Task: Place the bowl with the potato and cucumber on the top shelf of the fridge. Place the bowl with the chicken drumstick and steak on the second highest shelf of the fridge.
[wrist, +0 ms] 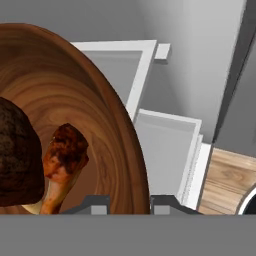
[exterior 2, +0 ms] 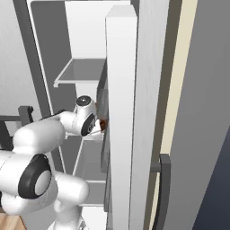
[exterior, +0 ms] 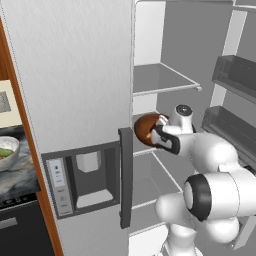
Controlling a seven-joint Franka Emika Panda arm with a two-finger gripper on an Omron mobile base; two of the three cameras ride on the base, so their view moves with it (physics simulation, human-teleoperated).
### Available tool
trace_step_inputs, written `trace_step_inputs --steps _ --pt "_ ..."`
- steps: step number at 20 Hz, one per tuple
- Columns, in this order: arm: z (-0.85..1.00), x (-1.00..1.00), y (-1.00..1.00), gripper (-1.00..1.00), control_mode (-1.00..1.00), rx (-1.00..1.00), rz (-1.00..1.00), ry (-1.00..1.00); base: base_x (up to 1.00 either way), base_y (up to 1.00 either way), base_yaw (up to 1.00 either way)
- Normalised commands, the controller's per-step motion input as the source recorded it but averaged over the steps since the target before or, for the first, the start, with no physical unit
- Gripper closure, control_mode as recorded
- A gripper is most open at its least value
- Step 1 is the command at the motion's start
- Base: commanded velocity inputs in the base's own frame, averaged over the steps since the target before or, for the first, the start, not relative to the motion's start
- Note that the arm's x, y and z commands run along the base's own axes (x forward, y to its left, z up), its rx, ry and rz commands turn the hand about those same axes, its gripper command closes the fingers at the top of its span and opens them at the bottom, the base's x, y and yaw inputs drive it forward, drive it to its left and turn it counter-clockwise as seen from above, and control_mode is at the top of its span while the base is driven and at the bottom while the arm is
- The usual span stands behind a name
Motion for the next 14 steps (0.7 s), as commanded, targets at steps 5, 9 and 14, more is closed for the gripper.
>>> trace_step_inputs --steps 5,9,14 --pt "-0.21 0.48 -0.03 1.0 -1.0 0.0 0.0 0.0 0.0 0.0 0.0" --pt "-0.21 0.54 0.0 1.0 -1.0 0.0 0.0 0.0 0.0 0.0 0.0" --pt "-0.19 0.44 0.0 1.0 -1.0 0.0 0.0 0.0 0.0 0.0 0.0"
